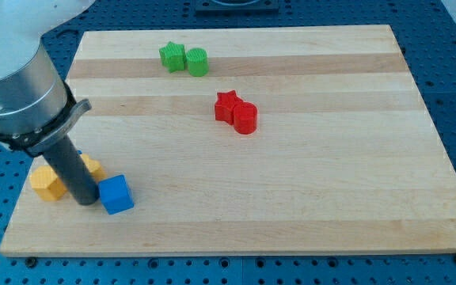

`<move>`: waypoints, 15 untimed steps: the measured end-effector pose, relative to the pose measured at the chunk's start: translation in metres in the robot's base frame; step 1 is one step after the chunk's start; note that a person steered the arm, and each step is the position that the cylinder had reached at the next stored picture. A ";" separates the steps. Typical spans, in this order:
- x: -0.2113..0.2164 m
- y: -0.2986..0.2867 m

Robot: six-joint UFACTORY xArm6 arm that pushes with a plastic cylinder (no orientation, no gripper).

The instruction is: Push blue cube towards center left

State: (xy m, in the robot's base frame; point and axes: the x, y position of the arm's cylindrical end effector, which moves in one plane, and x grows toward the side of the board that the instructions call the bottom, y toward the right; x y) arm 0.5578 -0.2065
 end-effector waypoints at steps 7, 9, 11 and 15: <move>0.015 0.104; -0.025 0.071; -0.094 0.070; -0.016 0.080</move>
State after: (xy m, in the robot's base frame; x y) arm 0.5420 -0.1268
